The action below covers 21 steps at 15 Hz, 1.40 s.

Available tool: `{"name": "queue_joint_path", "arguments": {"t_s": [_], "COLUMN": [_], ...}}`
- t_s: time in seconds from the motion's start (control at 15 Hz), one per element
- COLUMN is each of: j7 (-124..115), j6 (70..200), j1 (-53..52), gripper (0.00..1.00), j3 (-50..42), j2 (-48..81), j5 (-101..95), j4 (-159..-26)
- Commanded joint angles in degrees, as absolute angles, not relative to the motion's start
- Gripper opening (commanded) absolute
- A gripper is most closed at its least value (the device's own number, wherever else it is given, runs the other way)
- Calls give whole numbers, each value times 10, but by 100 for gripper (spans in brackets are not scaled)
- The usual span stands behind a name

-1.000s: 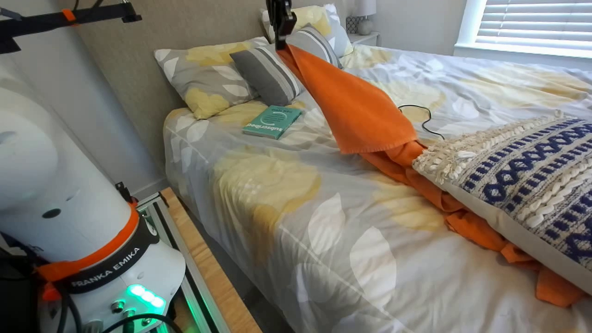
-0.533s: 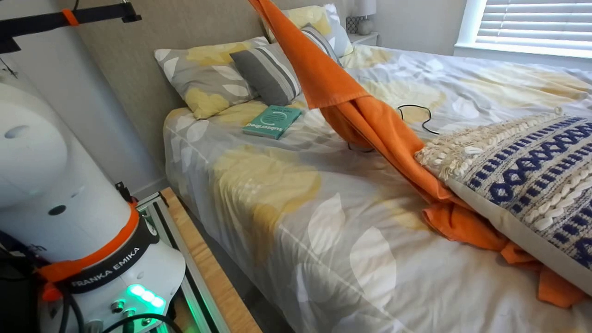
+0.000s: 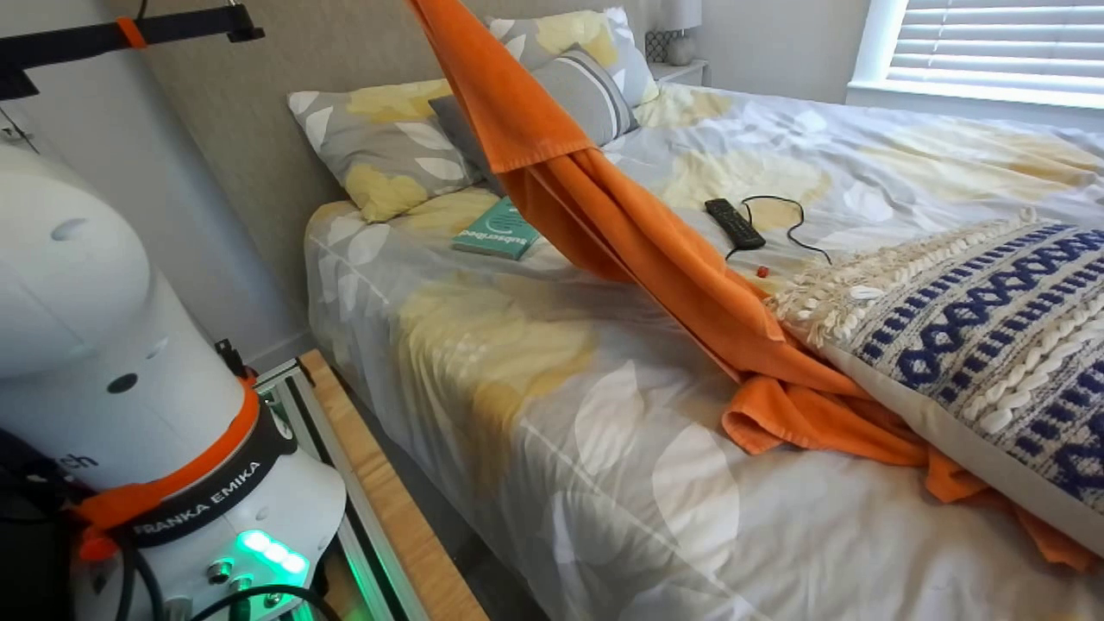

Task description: Pull the orange towel to the left side

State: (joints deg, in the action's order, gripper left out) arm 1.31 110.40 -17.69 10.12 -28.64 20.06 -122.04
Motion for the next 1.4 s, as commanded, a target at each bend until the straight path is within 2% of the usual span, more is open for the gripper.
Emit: {"name": "queue_joint_path", "arguments": {"t_s": [0.0, 0.33, 0.87, 1.33], "j7": [55, 95, 101, 161], "j6": [1058, 1049, 1146, 1127], "j1": [-198, -209, -205, -219], "gripper": [1, 1, 1, 1], "j3": [96, 108, 119, 105], "j2": [-287, -284, -239, -200], "j5": [245, 260, 256, 308], "j4": [-1200, -1173, -1130, -1117]}}
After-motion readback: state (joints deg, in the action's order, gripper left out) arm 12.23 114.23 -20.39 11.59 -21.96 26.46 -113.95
